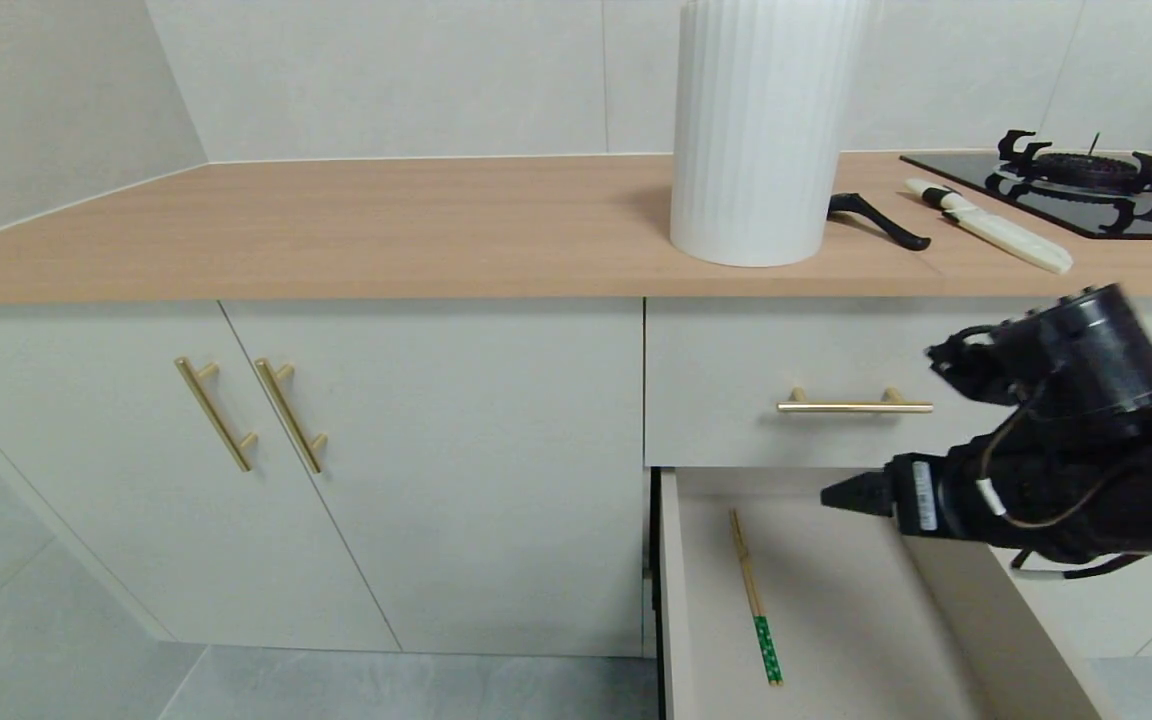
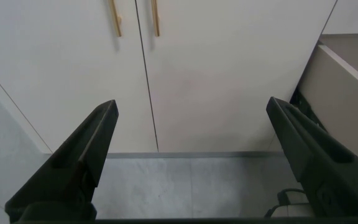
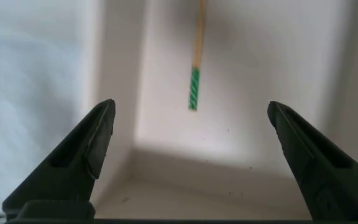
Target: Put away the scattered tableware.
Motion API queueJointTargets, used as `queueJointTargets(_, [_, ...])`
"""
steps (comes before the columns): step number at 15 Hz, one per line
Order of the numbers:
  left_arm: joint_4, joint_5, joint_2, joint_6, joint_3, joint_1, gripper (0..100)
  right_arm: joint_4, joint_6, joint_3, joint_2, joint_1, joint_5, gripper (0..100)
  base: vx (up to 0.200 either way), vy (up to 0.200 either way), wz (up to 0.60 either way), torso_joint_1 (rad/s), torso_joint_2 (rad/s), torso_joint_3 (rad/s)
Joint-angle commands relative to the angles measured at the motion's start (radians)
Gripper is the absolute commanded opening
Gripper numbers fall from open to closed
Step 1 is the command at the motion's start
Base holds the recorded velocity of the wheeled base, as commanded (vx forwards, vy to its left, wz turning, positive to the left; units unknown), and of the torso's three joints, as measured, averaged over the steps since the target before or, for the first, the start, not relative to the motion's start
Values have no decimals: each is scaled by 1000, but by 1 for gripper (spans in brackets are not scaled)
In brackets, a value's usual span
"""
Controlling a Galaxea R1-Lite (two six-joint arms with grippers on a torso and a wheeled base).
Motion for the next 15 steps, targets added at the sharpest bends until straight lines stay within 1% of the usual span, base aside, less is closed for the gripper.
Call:
queueJointTargets(1, [0,0,0,0,0,0,100,26,-52,-20,-218,-52,-6,100,0,0,0,0,0,0])
queueJointTargets(4, [0,0,0,0,0,0,100,20,-90,-18,-246,-106,3,100,0,0,0,0,0,0])
queueJointTargets(9, [0,0,0,0,0,0,100,22,-136,6,-239,-104,3,100,0,0,0,0,0,0])
queueJointTargets(13, [0,0,0,0,0,0,100,20,-157,20,-238,-104,3,100,0,0,0,102,-245,-218])
queueJointTargets(15, [0,0,0,0,0,0,100,19,-168,26,-236,-104,3,100,0,0,0,120,-503,-283])
